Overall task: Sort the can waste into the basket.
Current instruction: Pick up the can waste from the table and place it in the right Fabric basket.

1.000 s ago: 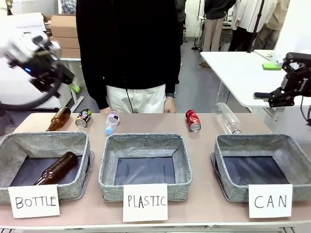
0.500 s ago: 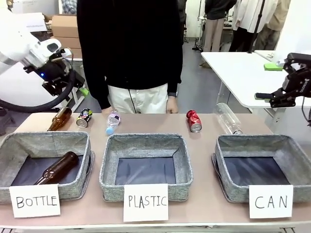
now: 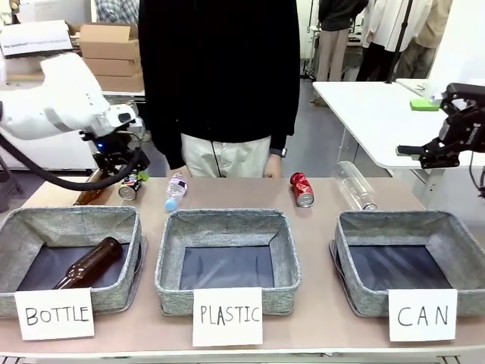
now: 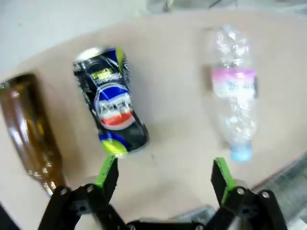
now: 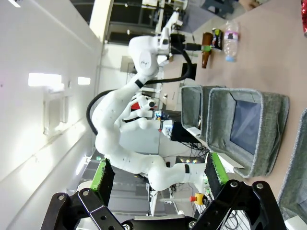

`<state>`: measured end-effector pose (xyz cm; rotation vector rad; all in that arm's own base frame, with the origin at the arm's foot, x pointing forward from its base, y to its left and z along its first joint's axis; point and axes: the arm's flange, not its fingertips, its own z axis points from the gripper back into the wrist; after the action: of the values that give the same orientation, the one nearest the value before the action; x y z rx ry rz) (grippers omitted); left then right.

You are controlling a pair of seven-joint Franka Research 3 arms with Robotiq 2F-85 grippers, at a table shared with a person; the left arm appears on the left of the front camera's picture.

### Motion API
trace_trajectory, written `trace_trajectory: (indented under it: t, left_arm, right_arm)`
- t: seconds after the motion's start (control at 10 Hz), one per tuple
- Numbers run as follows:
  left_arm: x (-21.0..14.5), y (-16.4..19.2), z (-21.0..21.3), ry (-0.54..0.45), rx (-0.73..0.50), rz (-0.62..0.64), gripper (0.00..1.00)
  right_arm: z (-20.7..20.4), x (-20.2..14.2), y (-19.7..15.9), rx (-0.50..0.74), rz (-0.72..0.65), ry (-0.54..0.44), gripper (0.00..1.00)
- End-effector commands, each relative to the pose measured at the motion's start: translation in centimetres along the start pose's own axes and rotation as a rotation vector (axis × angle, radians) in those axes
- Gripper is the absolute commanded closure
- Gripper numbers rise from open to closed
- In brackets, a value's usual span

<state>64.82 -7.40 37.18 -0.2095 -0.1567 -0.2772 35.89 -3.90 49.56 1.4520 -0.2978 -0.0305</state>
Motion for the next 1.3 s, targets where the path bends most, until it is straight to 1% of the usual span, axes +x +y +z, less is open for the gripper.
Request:
trace_trajectory:
  t: [0.0, 0.1, 0.3, 0.5, 0.6, 0.7, 1.1, 1.2]
  left_arm:
    - [2.8, 0.8, 0.3, 0.058, 0.022, 0.043, 0.00]
    - [3.8, 1.3, -0.9, 0.066, 0.048, 0.063, 0.00]
    - [5.5, 1.7, -2.5, 0.050, 0.070, 0.055, 0.00]
    - [6.5, 2.3, -4.6, 0.051, 0.096, 0.077, 0.00]
    - [6.7, 2.5, -5.7, 0.031, 0.170, 0.099, 0.00]
    - [6.8, 2.5, -6.3, 0.041, 0.190, 0.103, 0.00]
    - [6.9, 2.2, -7.4, 0.063, 0.164, 0.106, 0.00]
    - [6.8, 2.2, -7.5, 0.067, 0.147, 0.102, 0.59]
  right_arm:
    - [-0.1, 0.3, 0.1, 0.025, 0.028, -0.010, 0.00]
    - [-0.1, 0.3, 0.1, 0.025, 0.028, -0.010, 0.00]
    - [-0.1, 0.3, 0.1, 0.025, 0.028, -0.010, 0.00]
    - [-0.1, 0.3, 0.1, 0.025, 0.028, -0.010, 0.00]
    - [-0.1, 0.3, 0.1, 0.025, 0.028, -0.010, 0.00]
    - [-0.1, 0.3, 0.1, 0.025, 0.028, -0.010, 0.00]
    - [-0.1, 0.3, 0.1, 0.025, 0.028, -0.010, 0.00]
    - [-0.1, 0.3, 0.1, 0.025, 0.028, -0.010, 0.00]
